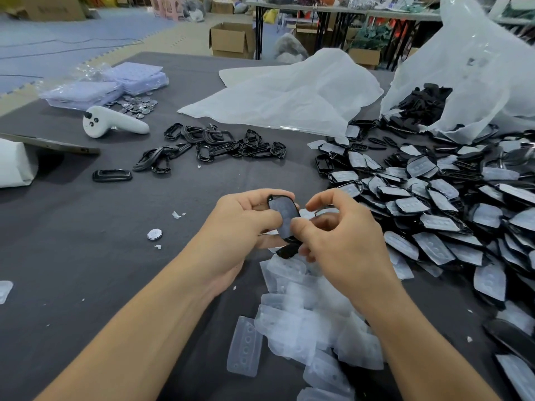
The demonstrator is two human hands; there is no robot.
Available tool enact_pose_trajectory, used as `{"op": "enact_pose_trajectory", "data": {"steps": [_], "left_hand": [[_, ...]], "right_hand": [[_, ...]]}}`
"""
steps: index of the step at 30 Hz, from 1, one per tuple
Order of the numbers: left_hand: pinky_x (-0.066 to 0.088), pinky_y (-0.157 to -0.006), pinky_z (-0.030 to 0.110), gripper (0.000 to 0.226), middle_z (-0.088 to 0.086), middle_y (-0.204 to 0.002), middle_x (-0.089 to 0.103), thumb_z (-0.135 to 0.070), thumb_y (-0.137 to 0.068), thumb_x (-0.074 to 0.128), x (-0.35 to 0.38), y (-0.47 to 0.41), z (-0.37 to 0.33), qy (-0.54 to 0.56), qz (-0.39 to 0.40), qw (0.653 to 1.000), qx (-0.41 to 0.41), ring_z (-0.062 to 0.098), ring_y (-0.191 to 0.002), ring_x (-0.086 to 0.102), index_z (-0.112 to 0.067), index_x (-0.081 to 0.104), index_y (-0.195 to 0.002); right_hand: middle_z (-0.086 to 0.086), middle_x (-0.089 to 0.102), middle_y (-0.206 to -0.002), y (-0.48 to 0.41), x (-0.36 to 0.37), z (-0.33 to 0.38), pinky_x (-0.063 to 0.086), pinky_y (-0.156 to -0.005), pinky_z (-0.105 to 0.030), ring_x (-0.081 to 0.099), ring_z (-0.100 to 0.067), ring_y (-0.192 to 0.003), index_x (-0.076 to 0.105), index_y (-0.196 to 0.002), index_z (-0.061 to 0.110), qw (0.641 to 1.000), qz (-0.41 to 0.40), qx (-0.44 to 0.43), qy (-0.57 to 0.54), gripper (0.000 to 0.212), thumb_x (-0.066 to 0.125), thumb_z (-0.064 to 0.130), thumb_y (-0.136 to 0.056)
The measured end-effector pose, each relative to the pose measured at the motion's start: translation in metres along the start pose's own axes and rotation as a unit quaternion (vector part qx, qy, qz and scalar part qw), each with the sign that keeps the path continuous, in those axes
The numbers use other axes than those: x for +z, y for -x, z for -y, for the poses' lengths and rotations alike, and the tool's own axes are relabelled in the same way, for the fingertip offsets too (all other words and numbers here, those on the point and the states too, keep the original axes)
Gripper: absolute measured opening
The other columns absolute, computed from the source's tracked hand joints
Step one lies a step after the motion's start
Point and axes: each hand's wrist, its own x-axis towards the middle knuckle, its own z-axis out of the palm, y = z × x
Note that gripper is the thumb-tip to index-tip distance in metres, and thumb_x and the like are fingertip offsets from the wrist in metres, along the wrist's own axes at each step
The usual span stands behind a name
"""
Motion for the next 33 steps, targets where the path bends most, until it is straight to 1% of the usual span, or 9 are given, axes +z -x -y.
{"op": "enact_pose_trajectory", "data": {"steps": [4, 7, 10, 16, 19, 21, 25, 28, 33], "left_hand": [[0.058, -0.062, 0.022, 0.037, 0.011, -0.099, 0.080, 0.013, -0.092, 0.057, -0.002, 0.000, 0.000, -0.037, -0.007, 0.999, 0.005, 0.016, -0.076, 0.073, -0.013, 0.078, -0.107], [0.061, -0.064, 0.024, 0.026, 0.006, -0.086, 0.078, 0.002, -0.094, 0.062, -0.005, 0.000, -0.001, -0.049, -0.019, 0.999, -0.003, 0.013, -0.067, 0.070, -0.013, 0.082, -0.101], [0.060, -0.063, 0.024, 0.024, 0.012, -0.085, 0.080, -0.006, -0.095, 0.062, -0.008, 0.001, -0.004, -0.071, -0.023, 0.997, -0.010, 0.014, -0.067, 0.071, -0.014, 0.084, -0.089], [0.058, -0.059, 0.023, 0.022, 0.014, -0.079, 0.079, 0.001, -0.095, 0.062, -0.004, 0.001, -0.002, -0.083, -0.052, 0.995, 0.006, 0.015, -0.062, 0.071, -0.008, 0.081, -0.090], [0.056, -0.055, 0.021, 0.020, 0.011, -0.075, 0.078, 0.002, -0.096, 0.063, 0.000, -0.001, 0.001, -0.068, -0.078, 0.994, 0.025, 0.012, -0.057, 0.068, -0.008, 0.079, -0.091], [0.056, -0.054, 0.021, 0.018, 0.009, -0.073, 0.077, 0.002, -0.096, 0.064, 0.001, -0.002, 0.003, -0.061, -0.078, 0.995, 0.023, 0.012, -0.057, 0.069, -0.008, 0.079, -0.094], [0.058, -0.062, 0.028, 0.024, 0.011, -0.078, 0.078, 0.000, -0.091, 0.069, -0.006, -0.002, 0.003, -0.147, -0.062, 0.985, 0.065, 0.016, -0.060, 0.066, -0.016, 0.080, -0.106], [0.053, -0.061, 0.024, 0.027, 0.016, -0.071, 0.074, 0.002, -0.085, 0.073, -0.010, -0.002, 0.000, -0.196, -0.028, 0.977, 0.085, 0.016, -0.056, 0.059, -0.020, 0.082, -0.098], [0.053, -0.053, 0.024, 0.026, 0.007, -0.063, 0.074, -0.001, -0.081, 0.075, -0.004, 0.000, 0.003, -0.220, -0.078, 0.967, 0.107, 0.016, -0.051, 0.061, -0.025, 0.082, -0.086]], "right_hand": [[0.003, 0.073, -0.062, -0.001, 0.003, -0.002, 0.050, -0.056, -0.032, 0.064, -0.011, -0.048, 0.062, -0.088, 0.034, 1.000, 0.010, -0.009, -0.004, 0.018, 0.077, 0.024, -0.084], [0.001, 0.073, -0.063, -0.003, 0.000, -0.002, 0.055, -0.058, -0.038, 0.066, -0.020, -0.053, 0.068, -0.085, 0.033, 1.000, 0.009, -0.016, -0.007, 0.016, 0.077, 0.020, -0.085], [0.001, 0.073, -0.065, -0.003, -0.001, -0.003, 0.056, -0.059, -0.040, 0.068, -0.027, -0.058, 0.071, -0.083, 0.029, 1.000, 0.015, -0.026, -0.010, 0.012, 0.076, 0.018, -0.085], [-0.002, 0.072, -0.066, -0.004, 0.000, -0.002, 0.055, -0.060, -0.044, 0.063, -0.027, -0.055, 0.072, -0.082, 0.026, 0.998, 0.022, -0.031, -0.048, 0.014, 0.074, 0.013, -0.085], [-0.001, 0.072, -0.067, -0.002, 0.004, 0.000, 0.057, -0.060, -0.047, 0.066, -0.028, -0.057, 0.069, -0.087, 0.033, 0.996, 0.034, -0.026, -0.074, 0.013, 0.075, 0.025, -0.079], [0.000, 0.073, -0.066, -0.001, 0.005, -0.001, 0.057, -0.059, -0.044, 0.066, -0.023, -0.055, 0.066, -0.089, 0.036, 0.997, 0.037, -0.029, -0.057, 0.017, 0.074, 0.028, -0.076], [-0.003, 0.071, -0.062, -0.004, 0.001, -0.002, 0.048, -0.049, -0.031, 0.059, -0.015, -0.049, 0.068, -0.085, 0.030, 0.995, 0.046, -0.013, -0.082, 0.021, 0.076, 0.010, -0.083], [-0.003, 0.069, -0.059, -0.005, -0.003, 0.000, 0.044, -0.045, -0.026, 0.057, -0.014, -0.046, 0.070, -0.080, 0.025, 0.991, 0.069, 0.006, -0.114, 0.025, 0.076, 0.001, -0.083], [-0.004, 0.067, -0.057, -0.004, -0.003, 0.001, 0.043, -0.043, -0.023, 0.055, -0.016, -0.045, 0.072, -0.074, 0.024, 0.986, 0.069, 0.018, -0.152, 0.033, 0.073, -0.007, -0.083]]}}
